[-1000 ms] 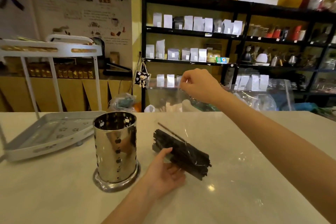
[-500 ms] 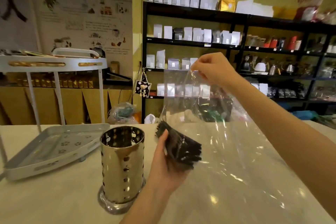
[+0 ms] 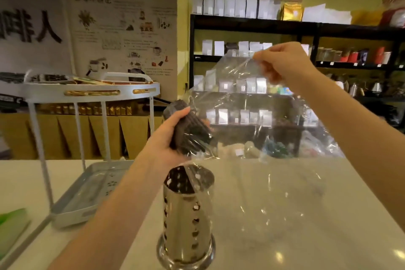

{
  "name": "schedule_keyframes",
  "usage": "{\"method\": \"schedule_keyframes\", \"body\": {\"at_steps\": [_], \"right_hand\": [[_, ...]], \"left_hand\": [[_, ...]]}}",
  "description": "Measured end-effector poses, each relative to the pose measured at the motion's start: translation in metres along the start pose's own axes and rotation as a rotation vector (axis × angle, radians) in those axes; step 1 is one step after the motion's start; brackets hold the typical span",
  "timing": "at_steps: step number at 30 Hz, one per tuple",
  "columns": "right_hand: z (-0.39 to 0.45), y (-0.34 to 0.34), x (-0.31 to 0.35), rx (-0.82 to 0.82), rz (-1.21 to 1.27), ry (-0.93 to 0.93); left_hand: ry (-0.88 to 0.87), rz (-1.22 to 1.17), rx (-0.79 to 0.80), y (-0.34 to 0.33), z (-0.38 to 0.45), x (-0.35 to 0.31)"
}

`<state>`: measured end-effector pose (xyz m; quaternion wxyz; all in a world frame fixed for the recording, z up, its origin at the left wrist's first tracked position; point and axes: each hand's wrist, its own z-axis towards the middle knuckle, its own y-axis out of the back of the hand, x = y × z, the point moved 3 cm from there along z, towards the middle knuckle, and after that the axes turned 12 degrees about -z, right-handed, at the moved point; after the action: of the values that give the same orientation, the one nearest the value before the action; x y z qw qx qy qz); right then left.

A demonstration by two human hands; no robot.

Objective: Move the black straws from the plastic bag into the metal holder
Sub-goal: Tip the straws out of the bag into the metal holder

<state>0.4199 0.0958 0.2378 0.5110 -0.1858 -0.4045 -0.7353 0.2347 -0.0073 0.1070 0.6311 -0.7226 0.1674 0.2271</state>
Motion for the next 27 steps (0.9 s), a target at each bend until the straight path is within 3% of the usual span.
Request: {"method": "schedule_keyframes", "body": {"at_steps": [8,14,27], "right_hand": [[0.002,-0.045,-0.033,0.108,0.130,-0.292],[0.021,-0.071,-0.057,0.238,0.415,-0.471],[0.049,-0.082,-0.063,0.158,0.554,-0.373]], "left_hand": [[-0.024,0.362,-0.163,0.026,0.043,-0.048],[-0.033,0.521,-0.167,0.032,0.085,-0.059],[-0.105,0.654,-0.018,0.002,0.160,-0.081]]}}
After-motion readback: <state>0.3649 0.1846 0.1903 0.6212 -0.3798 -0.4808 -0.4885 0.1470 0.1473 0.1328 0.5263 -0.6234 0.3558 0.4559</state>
